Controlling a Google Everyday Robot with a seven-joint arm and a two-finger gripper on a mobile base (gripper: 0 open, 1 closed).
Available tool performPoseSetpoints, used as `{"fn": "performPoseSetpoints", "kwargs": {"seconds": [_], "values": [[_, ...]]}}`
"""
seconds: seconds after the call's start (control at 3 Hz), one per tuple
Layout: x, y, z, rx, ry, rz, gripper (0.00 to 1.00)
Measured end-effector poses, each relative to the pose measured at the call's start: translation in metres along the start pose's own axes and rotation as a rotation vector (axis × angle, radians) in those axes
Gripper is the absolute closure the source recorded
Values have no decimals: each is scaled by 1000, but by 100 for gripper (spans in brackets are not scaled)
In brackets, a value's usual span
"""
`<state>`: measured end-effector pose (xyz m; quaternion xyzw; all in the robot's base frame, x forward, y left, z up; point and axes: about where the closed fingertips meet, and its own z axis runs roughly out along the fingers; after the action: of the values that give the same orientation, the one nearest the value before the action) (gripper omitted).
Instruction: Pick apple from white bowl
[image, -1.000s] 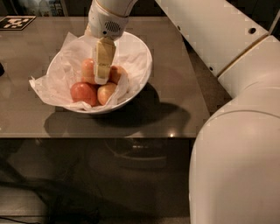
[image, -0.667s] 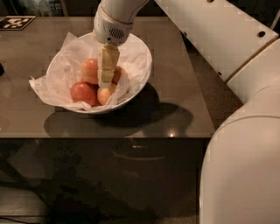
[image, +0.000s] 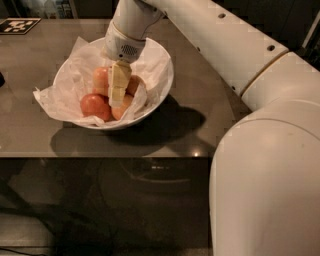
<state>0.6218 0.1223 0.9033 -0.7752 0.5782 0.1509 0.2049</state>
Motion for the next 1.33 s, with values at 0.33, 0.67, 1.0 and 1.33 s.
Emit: {"fn": "performPoseSetpoints", "kwargs": {"seconds": [0.33,0.67,1.0,1.33], "values": [[0,0,0,0,0,0,0],[0,0,0,0,0,0,19],[0,0,0,0,0,0,42],[0,0,0,0,0,0,66]]}}
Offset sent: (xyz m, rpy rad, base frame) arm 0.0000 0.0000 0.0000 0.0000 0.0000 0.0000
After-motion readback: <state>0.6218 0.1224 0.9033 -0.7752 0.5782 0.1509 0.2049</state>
